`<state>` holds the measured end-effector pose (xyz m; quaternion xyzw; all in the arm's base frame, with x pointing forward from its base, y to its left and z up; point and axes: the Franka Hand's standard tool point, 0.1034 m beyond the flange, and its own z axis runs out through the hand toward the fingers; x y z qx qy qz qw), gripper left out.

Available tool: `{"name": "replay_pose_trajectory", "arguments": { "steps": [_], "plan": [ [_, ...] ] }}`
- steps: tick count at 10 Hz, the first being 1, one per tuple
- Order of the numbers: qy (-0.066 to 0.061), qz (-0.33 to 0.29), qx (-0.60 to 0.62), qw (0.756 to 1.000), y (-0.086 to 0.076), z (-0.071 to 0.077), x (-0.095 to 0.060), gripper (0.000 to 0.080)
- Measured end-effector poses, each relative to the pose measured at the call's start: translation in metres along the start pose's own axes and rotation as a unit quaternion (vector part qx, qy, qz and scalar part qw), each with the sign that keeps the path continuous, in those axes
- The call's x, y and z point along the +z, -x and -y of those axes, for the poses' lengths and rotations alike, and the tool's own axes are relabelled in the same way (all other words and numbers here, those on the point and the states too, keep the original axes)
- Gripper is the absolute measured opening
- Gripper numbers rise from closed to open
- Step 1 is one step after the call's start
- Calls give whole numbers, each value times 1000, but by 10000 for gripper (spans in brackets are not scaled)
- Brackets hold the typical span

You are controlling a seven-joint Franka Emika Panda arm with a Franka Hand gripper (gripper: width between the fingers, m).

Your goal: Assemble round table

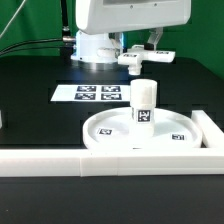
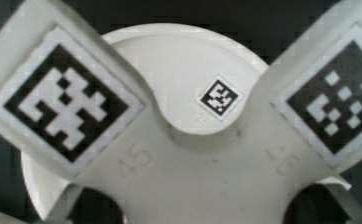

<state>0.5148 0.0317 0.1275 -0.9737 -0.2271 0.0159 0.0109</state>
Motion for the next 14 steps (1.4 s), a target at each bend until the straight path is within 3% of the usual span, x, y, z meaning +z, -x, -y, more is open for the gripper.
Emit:
{"name": "replay_pose_trajectory", "arguments": {
  "steps": [2, 3, 8, 11, 14],
  "plan": [
    [3, -8, -8, 1000, -28, -12, -10, 442],
    [2, -5, -7, 1000, -33, -11, -11, 442],
    [1, 0, -21, 1000, -31, -11, -1, 442],
    [-1, 3, -24, 1000, -44, -17, -1, 442],
    [0, 1, -23, 1000, -44, -15, 3, 442]
  ]
}}
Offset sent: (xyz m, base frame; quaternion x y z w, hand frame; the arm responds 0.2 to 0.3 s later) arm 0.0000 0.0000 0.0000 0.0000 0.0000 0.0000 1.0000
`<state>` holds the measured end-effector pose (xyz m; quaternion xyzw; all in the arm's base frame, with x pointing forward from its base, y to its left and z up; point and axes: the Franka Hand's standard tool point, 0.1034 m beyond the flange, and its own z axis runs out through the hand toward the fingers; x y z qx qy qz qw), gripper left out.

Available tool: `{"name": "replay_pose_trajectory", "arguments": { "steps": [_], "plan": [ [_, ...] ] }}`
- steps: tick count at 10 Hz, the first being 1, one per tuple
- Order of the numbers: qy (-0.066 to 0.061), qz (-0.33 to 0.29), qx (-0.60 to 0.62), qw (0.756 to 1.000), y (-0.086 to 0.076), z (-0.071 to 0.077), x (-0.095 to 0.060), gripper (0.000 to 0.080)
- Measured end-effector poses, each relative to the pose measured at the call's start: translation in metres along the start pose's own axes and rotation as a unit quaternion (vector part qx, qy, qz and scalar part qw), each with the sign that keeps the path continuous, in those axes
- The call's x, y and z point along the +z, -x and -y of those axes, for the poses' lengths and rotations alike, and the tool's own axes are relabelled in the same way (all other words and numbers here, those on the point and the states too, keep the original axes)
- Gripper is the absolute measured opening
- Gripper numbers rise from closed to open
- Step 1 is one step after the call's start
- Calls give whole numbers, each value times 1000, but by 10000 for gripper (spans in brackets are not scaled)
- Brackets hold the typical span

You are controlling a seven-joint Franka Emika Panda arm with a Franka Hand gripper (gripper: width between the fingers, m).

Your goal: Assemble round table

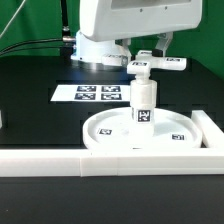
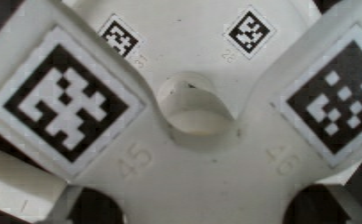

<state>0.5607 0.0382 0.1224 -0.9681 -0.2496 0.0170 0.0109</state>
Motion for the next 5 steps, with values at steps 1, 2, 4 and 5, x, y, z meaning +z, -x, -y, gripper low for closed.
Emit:
{"name": "replay_pose_trajectory", "arguments": {
  "steps": [1, 2, 4, 5],
  "plan": [
    [2, -3, 0, 1000, 0, 0, 2, 442],
    [4, -7, 0, 1000, 1, 1, 5, 442],
    [9, -15, -1, 1000, 4, 1, 11, 442],
    [12, -21, -1, 1000, 3, 0, 11, 442]
  ]
}}
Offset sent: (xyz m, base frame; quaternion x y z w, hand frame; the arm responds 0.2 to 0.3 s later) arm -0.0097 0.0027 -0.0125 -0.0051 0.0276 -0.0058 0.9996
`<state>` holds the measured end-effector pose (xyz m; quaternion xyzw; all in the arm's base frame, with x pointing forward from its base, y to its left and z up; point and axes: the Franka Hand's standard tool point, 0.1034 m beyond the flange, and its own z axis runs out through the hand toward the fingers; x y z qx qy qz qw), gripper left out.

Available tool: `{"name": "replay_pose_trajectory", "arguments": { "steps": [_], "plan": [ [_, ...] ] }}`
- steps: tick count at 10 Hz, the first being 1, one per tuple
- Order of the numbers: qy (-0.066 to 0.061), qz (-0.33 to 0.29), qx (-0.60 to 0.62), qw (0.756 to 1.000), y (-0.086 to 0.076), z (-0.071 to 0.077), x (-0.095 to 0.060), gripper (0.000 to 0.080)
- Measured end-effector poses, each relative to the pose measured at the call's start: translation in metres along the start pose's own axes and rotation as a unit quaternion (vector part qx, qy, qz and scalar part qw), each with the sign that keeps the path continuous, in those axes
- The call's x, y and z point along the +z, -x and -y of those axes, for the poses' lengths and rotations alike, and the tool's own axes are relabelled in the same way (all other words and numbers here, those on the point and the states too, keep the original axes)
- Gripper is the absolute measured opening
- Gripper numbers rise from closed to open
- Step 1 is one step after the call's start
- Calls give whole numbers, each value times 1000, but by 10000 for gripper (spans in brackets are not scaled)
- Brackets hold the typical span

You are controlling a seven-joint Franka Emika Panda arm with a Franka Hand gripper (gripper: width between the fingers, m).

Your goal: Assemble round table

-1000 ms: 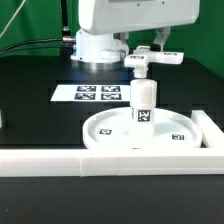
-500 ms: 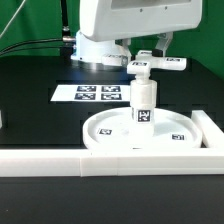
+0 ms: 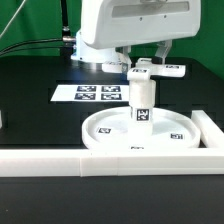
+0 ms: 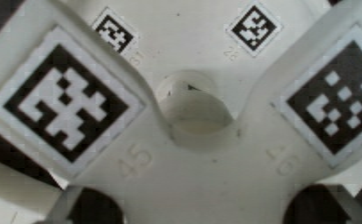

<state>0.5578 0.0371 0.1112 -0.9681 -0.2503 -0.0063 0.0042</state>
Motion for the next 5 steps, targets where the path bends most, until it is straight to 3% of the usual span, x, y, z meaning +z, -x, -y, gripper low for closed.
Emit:
{"name": "replay_pose_trajectory", "arguments": {
  "steps": [5],
  "plan": [
    [4, -8, -2, 1000, -2, -1, 0, 442]
  ]
}}
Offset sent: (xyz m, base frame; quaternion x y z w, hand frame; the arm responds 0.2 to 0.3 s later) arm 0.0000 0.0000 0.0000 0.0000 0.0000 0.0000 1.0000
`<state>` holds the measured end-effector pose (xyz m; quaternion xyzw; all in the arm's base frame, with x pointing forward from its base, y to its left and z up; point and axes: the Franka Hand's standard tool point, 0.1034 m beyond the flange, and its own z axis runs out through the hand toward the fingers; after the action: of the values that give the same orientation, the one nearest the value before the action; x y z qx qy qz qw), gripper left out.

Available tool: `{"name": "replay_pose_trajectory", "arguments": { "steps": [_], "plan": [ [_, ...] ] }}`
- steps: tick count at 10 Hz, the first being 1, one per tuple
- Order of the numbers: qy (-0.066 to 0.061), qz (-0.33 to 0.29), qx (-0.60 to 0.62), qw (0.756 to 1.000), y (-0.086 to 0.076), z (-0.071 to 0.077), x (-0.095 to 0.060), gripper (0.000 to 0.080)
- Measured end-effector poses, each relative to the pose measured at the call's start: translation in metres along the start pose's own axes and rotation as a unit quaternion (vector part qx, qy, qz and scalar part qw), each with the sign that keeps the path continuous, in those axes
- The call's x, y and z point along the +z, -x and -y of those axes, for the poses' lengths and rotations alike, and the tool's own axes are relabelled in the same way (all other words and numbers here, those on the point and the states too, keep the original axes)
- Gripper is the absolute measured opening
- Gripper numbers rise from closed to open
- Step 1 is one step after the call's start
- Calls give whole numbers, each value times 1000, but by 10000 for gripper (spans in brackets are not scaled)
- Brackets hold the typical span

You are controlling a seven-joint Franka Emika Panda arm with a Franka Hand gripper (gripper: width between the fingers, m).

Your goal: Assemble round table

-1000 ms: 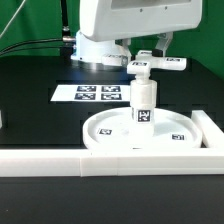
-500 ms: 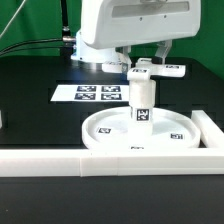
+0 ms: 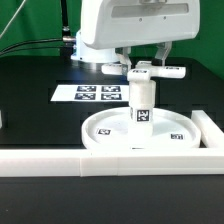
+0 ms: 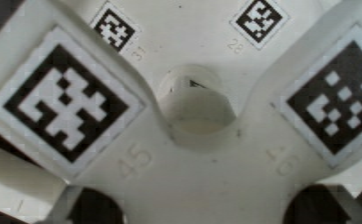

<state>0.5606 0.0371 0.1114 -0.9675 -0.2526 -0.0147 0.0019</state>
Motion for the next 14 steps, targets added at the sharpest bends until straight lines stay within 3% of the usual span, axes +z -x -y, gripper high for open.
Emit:
{"name": "replay_pose_trajectory", "arguments": {
  "steps": [5, 9, 14],
  "plan": [
    [-1, 0, 27, 1000, 0, 0, 0, 442],
    [-8, -10, 222, 975, -2, 3, 1, 442],
    [-38, -16, 488, 872, -2, 2, 2, 442]
  ]
}}
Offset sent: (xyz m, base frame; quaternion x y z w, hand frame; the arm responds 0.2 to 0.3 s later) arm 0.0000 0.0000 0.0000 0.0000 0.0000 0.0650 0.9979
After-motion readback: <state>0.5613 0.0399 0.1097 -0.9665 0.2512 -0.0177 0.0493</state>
